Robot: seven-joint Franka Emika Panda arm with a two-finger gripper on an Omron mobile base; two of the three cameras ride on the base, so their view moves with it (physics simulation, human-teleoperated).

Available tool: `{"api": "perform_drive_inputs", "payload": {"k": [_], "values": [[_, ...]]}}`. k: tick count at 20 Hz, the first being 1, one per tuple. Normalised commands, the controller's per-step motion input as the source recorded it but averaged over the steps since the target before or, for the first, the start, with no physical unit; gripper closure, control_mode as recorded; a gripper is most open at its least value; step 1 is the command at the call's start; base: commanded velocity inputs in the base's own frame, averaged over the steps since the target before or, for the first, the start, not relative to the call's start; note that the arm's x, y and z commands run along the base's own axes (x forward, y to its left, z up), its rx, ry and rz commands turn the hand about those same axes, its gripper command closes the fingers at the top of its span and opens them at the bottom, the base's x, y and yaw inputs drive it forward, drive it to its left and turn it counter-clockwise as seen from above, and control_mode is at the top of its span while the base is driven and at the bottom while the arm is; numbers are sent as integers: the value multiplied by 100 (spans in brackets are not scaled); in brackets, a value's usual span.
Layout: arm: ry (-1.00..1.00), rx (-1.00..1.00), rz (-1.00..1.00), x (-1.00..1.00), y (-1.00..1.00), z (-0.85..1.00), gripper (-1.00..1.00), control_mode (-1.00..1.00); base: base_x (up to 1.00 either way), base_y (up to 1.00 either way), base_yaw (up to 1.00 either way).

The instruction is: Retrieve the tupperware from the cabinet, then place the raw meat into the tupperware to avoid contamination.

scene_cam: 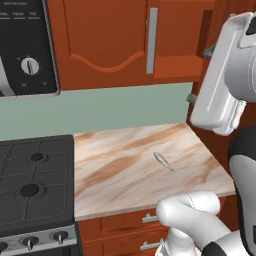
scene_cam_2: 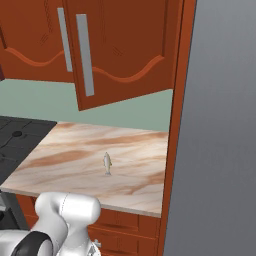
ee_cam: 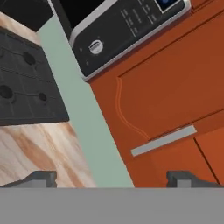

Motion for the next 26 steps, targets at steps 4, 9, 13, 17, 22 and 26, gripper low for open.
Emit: {"api": "perform_drive_inputs", "payload": {"k": [4,9,13,17,22,26], "values": [[-2,-26,-4,2,0,-1,-100,-100,0,0,0],[-9,-28,-4,17,0,-9,-100,-100,0,0,0],[-9,-24,-7,26,0,-16,-100,-100,0,0,0],[-5,-18,-9,36,0,-19,-100,-100,0,0,0],[1,-2,-7,37,0,-14,-100,-100,0,0,0],[0,0,-9,30,0,-10,-100,-100,0,0,0]]}}
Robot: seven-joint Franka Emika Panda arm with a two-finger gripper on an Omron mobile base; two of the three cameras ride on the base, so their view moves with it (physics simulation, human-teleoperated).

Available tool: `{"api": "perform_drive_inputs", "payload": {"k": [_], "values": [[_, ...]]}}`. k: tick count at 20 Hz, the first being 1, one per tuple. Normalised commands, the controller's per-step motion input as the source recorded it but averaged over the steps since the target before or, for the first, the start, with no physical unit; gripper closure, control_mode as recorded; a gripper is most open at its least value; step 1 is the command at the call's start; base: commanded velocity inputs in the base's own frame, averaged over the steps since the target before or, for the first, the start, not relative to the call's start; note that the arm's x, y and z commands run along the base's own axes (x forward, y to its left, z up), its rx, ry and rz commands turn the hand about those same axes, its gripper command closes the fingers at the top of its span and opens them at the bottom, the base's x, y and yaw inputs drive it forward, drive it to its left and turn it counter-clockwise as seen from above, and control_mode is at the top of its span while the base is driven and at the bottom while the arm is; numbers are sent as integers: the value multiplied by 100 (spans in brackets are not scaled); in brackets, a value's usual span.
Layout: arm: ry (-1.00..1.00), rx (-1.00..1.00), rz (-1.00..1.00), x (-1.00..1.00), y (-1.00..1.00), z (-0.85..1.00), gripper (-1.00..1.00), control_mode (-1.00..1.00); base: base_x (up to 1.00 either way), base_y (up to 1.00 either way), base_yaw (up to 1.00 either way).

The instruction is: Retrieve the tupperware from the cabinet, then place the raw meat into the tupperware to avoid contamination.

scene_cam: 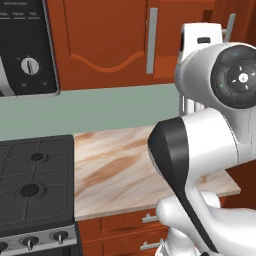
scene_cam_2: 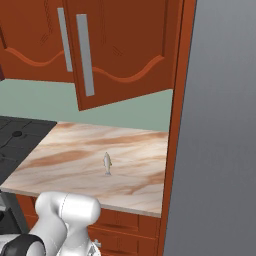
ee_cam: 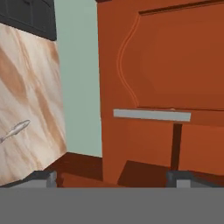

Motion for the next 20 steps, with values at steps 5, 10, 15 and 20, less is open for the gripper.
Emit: {"api": "perform_drive_inputs", "payload": {"k": [5,10,15,20], "values": [[-5,0,-18,10,0,-1,-100,-100,0,0,0],[-5,0,-21,9,0,0,-100,-100,0,0,0],[0,0,-14,8,0,0,-100,-100,0,0,0],[0,0,-3,9,-7,-2,-100,-100,0,0,0]]}}
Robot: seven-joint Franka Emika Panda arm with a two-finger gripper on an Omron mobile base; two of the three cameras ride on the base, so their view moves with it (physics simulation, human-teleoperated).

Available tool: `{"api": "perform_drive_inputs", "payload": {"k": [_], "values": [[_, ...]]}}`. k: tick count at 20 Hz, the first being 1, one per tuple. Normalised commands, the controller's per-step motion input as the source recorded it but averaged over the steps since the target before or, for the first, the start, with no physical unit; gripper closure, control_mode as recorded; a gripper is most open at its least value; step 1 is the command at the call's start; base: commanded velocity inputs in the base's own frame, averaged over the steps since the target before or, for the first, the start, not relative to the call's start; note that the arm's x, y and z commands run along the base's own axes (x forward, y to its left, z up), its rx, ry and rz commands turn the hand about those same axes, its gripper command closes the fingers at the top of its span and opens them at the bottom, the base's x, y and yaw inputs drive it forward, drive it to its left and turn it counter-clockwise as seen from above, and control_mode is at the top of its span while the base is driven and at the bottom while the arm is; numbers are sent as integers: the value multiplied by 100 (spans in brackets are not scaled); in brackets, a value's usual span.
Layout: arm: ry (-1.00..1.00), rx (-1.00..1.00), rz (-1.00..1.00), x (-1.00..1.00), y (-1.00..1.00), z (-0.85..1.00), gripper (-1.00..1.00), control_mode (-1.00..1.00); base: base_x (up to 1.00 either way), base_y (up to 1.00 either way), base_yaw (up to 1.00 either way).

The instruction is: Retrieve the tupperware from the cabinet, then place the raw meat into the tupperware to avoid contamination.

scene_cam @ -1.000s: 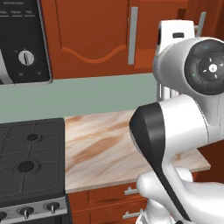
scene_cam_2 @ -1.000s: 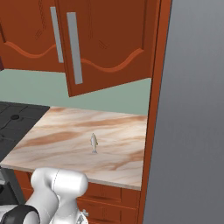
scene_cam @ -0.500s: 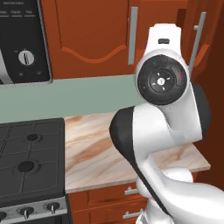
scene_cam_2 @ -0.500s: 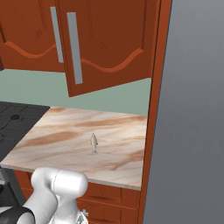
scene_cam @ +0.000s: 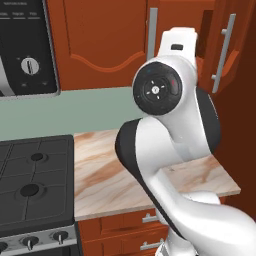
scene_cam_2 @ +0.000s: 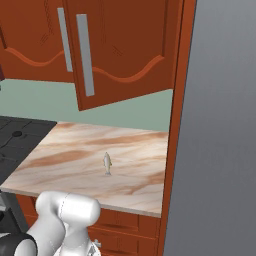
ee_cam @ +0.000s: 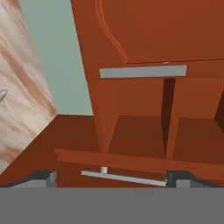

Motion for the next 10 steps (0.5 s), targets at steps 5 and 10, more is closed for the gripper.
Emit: {"api": "perform_drive_inputs", "payload": {"k": [5,10], "values": [[0,0,-7,5,-23,-10,-100,-100,0,0,0],[0,0,-9,17,-23,-16,-100,-100,0,0,0]]}}
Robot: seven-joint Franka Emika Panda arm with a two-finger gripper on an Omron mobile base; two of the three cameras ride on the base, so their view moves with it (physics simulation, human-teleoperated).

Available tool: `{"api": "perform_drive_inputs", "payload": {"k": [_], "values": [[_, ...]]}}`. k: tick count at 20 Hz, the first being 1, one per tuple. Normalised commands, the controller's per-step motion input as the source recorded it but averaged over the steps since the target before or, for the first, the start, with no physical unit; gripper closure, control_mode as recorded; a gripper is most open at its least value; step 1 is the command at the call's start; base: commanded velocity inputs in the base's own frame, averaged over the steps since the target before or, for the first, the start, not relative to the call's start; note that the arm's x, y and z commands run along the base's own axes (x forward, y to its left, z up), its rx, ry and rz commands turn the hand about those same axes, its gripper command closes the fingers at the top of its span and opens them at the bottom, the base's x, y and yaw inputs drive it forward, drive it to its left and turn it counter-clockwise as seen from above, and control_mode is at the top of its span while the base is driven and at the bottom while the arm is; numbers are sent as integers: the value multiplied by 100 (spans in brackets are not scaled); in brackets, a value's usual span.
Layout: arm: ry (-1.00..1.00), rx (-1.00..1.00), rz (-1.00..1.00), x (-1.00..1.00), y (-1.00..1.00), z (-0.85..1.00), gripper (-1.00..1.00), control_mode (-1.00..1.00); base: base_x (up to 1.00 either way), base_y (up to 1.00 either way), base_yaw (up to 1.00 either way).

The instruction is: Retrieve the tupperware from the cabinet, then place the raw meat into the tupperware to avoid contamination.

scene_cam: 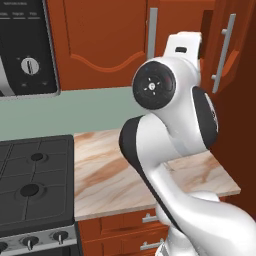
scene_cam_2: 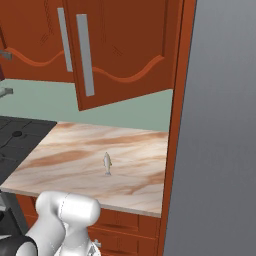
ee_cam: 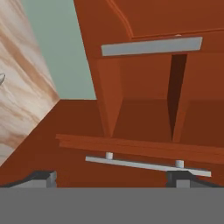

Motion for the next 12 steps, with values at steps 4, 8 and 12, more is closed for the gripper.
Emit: {"api": "perform_drive_inputs", "payload": {"k": [4,8,12], "values": [[0,0,-9,23,-16,-7,-100,-100,0,0,0],[0,0,-11,20,-11,-4,-100,-100,0,0,0],[0,0,-11,21,-12,-8,-100,-100,0,0,0]]}}
